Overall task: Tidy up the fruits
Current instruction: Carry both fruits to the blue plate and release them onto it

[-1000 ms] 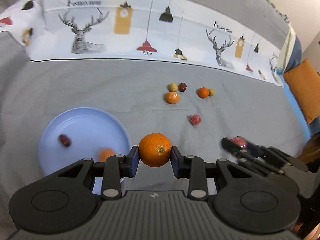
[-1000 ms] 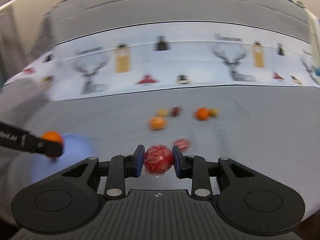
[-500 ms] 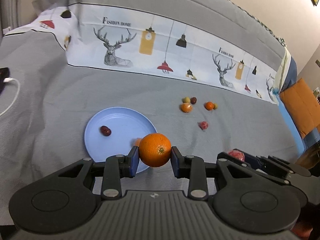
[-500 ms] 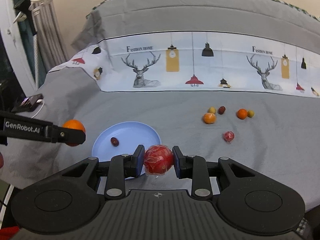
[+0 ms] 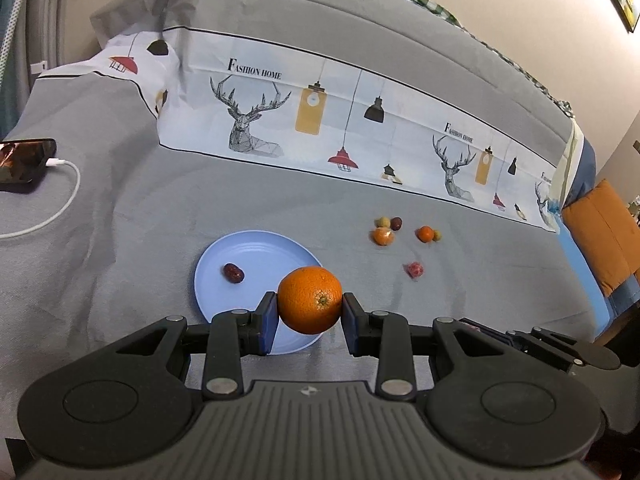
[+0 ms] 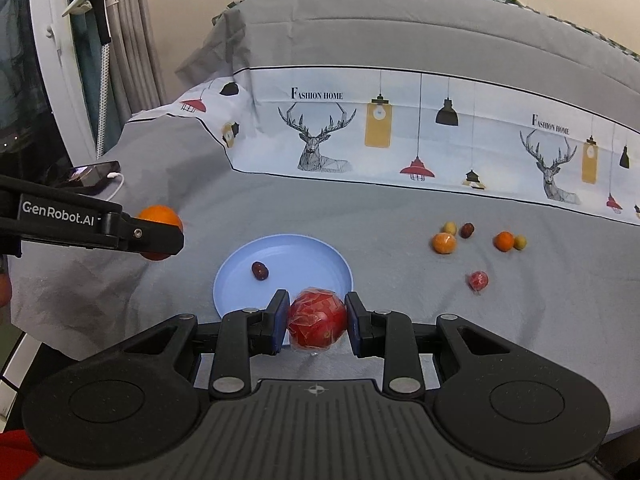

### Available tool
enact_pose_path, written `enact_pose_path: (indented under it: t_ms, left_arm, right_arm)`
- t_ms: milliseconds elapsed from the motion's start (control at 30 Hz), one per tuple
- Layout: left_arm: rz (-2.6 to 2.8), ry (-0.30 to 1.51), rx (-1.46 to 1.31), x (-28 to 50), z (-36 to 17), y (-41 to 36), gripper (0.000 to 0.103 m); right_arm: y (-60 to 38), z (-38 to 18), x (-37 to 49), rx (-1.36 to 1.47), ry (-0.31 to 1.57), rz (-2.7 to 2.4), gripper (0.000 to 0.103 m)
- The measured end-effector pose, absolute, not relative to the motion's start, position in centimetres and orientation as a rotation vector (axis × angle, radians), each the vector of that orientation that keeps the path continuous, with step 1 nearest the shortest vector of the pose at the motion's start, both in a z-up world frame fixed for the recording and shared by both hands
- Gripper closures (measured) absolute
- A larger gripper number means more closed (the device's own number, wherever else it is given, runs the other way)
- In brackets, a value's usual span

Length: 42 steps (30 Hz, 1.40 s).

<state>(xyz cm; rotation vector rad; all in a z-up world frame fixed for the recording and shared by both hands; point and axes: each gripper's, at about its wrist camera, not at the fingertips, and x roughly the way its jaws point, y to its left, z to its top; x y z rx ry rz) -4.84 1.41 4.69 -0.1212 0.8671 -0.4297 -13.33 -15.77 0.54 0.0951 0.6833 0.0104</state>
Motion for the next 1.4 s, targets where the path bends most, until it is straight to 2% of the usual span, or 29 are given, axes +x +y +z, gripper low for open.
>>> enact_pose_path:
  t_ms: [1000, 1400]
  left_arm:
    - [-0.348, 0.91, -0.086, -1.0, 4.6, 0.6, 0.066]
    - [-0.326, 0.961, -0.065, 3.2, 2.2, -2.0, 0.066]
  right_arm:
    - [-16.1, 0.1, -10.3, 0.118, 0.671, 0.011, 0.071]
    - [-18.0, -3.2, -7.5, 0.175, 0.729, -0.012, 0.071]
